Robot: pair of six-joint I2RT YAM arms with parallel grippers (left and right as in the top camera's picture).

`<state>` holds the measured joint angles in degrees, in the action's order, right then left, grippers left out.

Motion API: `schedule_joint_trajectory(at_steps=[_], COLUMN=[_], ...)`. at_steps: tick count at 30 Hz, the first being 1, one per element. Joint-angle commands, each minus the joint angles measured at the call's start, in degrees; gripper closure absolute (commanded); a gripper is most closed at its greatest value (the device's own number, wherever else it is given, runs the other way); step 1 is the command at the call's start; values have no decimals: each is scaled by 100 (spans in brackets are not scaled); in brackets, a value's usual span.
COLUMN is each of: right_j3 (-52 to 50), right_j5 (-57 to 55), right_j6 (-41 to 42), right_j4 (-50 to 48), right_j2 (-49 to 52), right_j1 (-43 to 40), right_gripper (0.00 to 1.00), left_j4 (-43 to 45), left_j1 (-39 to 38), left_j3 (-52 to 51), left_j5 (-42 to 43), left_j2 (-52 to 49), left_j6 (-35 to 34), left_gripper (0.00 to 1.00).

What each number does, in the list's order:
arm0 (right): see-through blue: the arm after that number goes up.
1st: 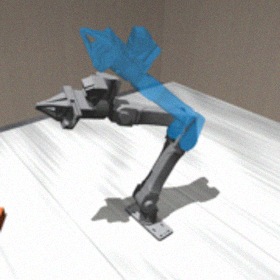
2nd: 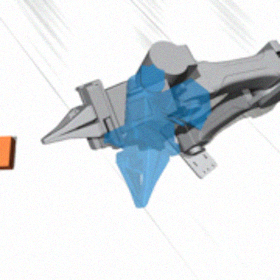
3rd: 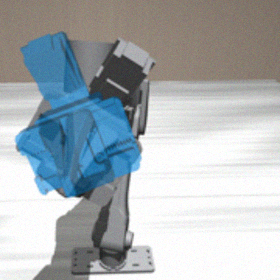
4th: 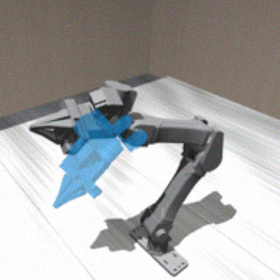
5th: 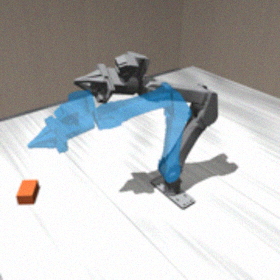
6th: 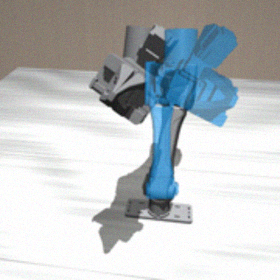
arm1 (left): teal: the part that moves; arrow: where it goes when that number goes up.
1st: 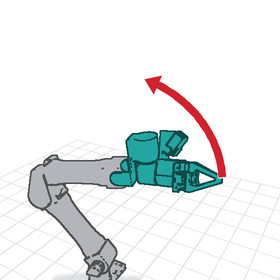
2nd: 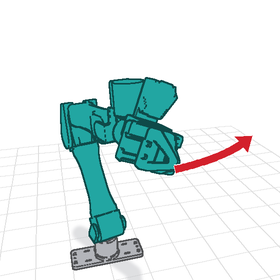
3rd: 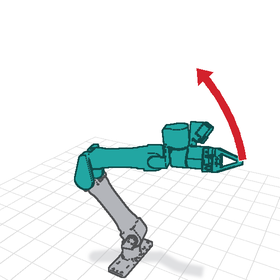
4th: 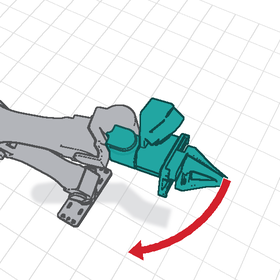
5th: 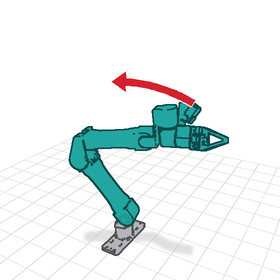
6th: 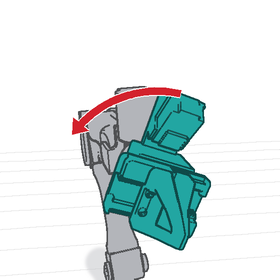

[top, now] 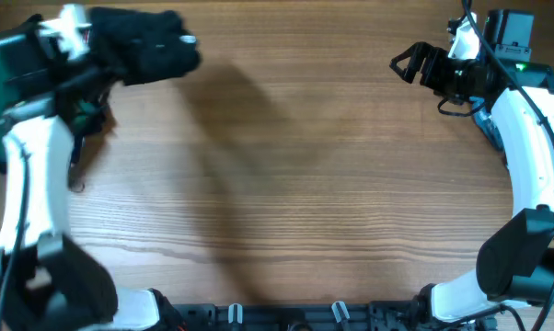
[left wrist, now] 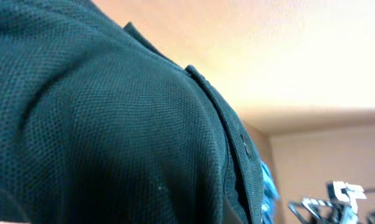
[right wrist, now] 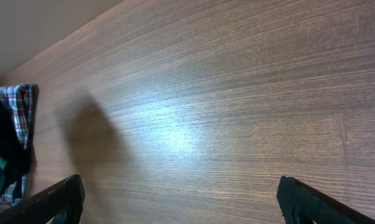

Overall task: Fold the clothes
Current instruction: 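Carry the black shirt left and place it on the green garment pile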

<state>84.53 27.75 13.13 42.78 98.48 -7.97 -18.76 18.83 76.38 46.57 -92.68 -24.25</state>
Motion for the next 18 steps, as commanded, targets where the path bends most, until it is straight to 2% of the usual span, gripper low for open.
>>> schedule_joint_trajectory(at_steps=[1,6,9,13,18], right_j3=[28,28,28,28,28], right_j5=[-76,-74,-50,76,210], right_j6=[-109,-109,-107,-98,-92], right_j4=[-11,-33,-33,-39,-35], right_j2=[85,85,85,85,85], right_j1=[26,142,203,212,212], right_gripper=[0,0,0,0,0], left_j4=[-297,-671,-608,-308,492], left_j1=[811,2227,2664,2927,2914], left_j3=[59,57,57,57,57], left_j5=[-256,-234,-234,-358,-361], left_j2=[737,863,852,846,588], left_j6=[656,785,1073,1211,1209], left_gripper=[96,96,96,96,96])
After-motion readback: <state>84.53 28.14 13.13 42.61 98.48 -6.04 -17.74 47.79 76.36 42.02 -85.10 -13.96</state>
